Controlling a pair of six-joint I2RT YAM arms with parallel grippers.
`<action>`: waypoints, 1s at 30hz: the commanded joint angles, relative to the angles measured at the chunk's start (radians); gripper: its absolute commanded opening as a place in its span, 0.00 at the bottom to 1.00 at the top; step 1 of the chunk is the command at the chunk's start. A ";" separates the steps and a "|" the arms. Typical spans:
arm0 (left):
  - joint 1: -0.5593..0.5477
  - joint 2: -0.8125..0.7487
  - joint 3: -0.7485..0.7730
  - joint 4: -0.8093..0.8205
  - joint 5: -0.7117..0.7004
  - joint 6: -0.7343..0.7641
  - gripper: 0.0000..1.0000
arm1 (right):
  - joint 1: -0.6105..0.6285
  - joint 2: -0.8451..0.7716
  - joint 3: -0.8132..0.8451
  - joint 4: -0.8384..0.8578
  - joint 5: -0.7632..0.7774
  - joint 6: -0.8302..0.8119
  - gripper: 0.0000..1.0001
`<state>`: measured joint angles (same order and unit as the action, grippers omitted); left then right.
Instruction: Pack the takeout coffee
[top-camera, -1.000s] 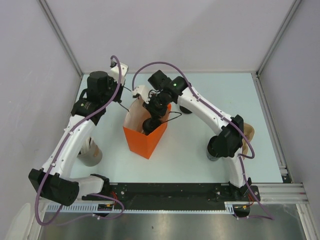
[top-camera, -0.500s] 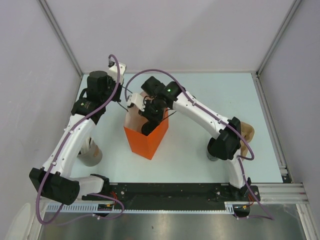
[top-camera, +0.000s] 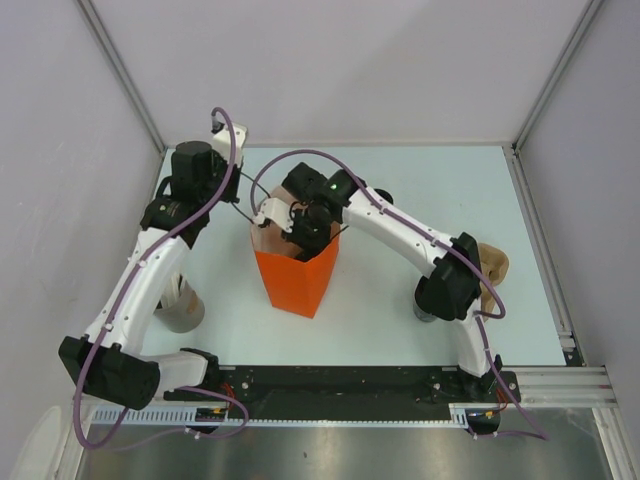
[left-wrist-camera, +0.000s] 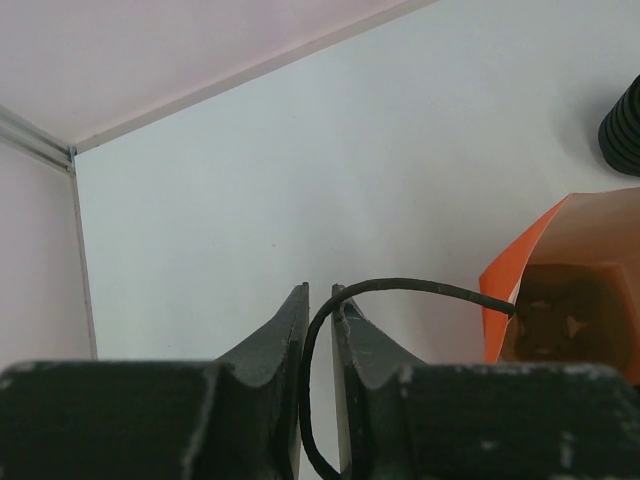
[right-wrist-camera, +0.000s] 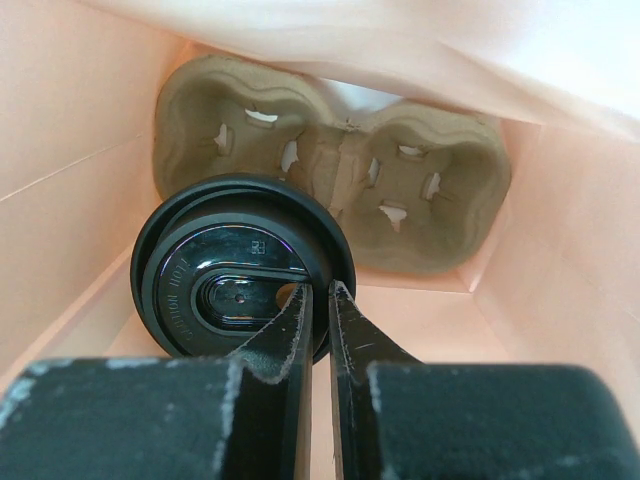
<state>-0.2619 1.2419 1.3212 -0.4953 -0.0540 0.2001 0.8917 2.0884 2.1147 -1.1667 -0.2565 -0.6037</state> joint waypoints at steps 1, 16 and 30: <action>0.013 -0.016 -0.002 0.038 -0.035 -0.024 0.18 | 0.019 -0.027 -0.009 -0.054 0.011 -0.015 0.00; 0.012 -0.087 -0.054 0.107 -0.004 -0.022 0.21 | 0.044 0.012 -0.013 -0.116 -0.018 0.008 0.00; 0.013 -0.137 -0.063 0.147 0.014 -0.022 0.13 | 0.042 0.030 0.045 -0.163 -0.020 0.021 0.00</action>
<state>-0.2604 1.1633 1.2537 -0.4351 -0.0444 0.1947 0.9283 2.0983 2.1246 -1.2312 -0.2630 -0.6018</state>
